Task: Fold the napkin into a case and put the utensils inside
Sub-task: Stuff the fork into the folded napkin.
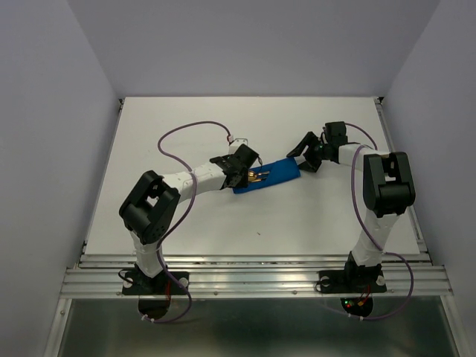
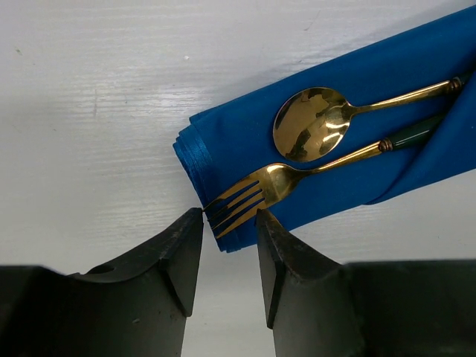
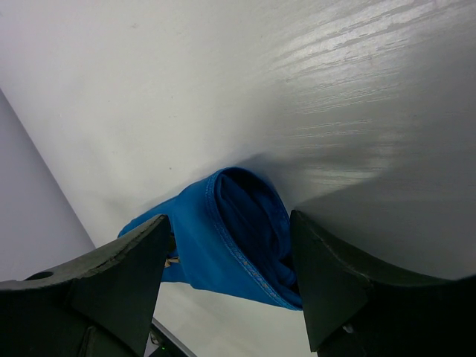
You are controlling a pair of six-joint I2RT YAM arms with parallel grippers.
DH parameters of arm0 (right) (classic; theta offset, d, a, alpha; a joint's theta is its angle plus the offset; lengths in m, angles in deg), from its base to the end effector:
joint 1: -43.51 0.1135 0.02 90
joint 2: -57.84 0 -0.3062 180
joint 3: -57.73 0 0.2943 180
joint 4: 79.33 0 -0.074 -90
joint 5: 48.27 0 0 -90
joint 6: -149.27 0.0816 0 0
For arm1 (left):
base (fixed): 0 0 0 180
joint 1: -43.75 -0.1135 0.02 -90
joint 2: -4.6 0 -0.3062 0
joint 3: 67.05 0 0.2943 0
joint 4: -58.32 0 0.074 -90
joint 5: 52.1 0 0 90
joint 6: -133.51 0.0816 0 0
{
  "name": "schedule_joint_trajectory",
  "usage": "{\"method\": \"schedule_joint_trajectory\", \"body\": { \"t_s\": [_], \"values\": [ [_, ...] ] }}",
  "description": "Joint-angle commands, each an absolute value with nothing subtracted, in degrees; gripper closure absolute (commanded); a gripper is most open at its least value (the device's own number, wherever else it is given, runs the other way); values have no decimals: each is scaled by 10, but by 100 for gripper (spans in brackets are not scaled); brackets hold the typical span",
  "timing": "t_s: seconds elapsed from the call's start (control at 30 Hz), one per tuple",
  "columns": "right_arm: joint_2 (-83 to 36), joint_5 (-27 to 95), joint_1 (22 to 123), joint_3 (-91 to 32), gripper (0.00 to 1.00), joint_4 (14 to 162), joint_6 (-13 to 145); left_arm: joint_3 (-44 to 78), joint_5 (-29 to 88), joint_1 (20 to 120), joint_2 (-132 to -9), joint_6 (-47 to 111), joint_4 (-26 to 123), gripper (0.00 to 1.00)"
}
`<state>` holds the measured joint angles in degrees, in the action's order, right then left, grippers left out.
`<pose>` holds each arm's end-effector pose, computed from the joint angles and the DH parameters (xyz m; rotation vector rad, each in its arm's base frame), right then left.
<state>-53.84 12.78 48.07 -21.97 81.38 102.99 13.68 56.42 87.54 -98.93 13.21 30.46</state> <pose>0.4691 0.0770 0.1287 0.6386 2.4881 0.9704 0.3492 -0.2989 0.1801 0.1430 2.3997 -0.2045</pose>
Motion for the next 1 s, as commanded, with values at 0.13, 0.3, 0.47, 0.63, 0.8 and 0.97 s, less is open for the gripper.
{"method": "schedule_joint_trajectory", "body": {
  "t_s": [0.13,0.3,0.47,0.63,0.8,0.97],
  "values": [
    [-543,123,483,-231,29,813,1022,128,584,878,-973,120,306,54],
    [-543,121,483,-229,29,815,1025,126,575,879,-978,123,307,54],
    [-543,120,483,-228,29,817,1025,133,566,884,-988,129,308,55],
    [-543,120,483,-227,29,817,1025,146,564,893,-996,134,307,55],
    [-545,117,489,-226,29,820,1026,160,561,896,-1007,138,305,55],
    [-546,114,489,-224,29,822,1026,175,558,901,-1017,142,303,55]
  ]
}}
